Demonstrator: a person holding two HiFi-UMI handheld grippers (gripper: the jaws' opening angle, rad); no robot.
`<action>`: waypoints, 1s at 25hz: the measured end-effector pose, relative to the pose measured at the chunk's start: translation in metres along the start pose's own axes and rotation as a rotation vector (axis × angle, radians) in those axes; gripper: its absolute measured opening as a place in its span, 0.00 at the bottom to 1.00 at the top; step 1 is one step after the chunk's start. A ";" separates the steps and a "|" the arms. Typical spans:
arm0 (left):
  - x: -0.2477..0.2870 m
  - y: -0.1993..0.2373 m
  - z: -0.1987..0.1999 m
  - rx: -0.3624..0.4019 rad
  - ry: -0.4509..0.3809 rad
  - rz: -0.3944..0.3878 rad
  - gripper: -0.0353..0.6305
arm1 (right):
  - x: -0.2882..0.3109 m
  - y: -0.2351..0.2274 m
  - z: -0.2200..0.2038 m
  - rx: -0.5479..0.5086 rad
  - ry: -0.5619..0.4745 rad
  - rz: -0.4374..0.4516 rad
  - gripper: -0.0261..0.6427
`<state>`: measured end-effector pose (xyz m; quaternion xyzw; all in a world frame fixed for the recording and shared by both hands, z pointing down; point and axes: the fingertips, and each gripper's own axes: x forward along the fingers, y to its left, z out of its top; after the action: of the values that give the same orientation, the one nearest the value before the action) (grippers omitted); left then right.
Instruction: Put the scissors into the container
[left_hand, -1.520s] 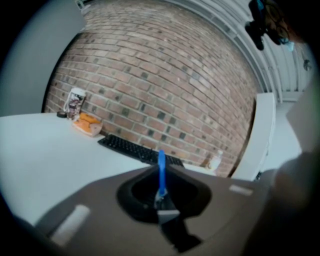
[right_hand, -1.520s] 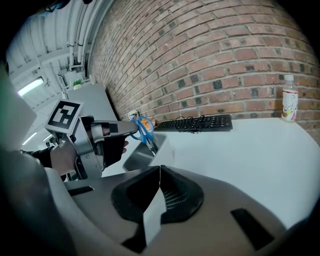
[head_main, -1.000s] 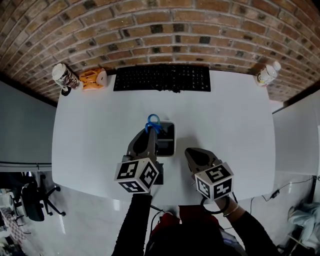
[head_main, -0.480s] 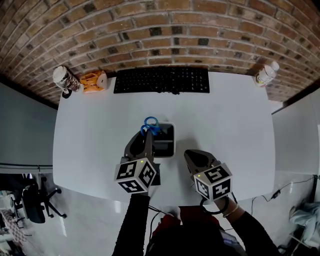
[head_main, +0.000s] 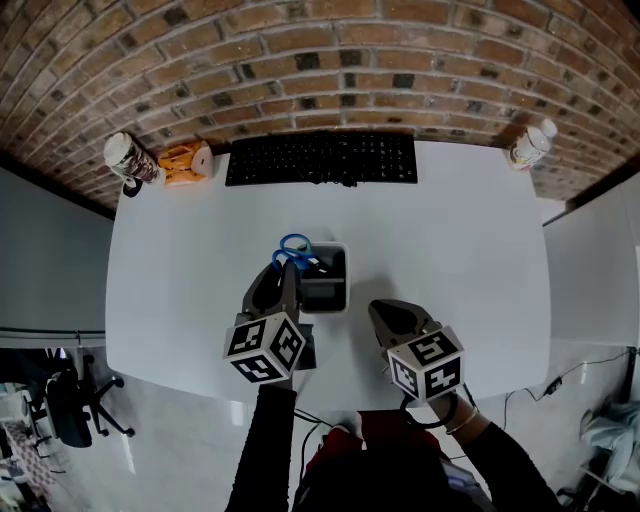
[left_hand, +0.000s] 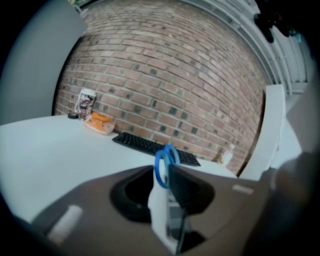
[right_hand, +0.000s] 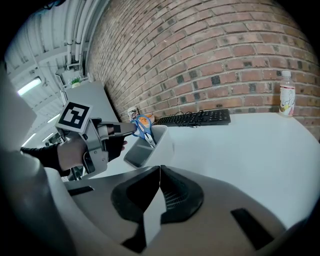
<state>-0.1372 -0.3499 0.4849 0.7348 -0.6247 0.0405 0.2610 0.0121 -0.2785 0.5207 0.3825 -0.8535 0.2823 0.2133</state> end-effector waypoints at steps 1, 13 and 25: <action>0.000 0.001 -0.002 0.000 0.005 0.004 0.18 | 0.000 0.000 -0.001 0.001 0.001 0.000 0.05; -0.011 0.002 -0.019 -0.024 0.038 0.009 0.20 | -0.002 0.004 -0.006 0.009 0.004 0.003 0.05; -0.038 -0.001 -0.039 -0.068 0.053 0.003 0.20 | -0.013 0.018 -0.015 0.006 -0.001 0.004 0.05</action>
<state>-0.1341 -0.2991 0.5034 0.7234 -0.6197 0.0390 0.3021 0.0080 -0.2521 0.5190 0.3813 -0.8536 0.2852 0.2112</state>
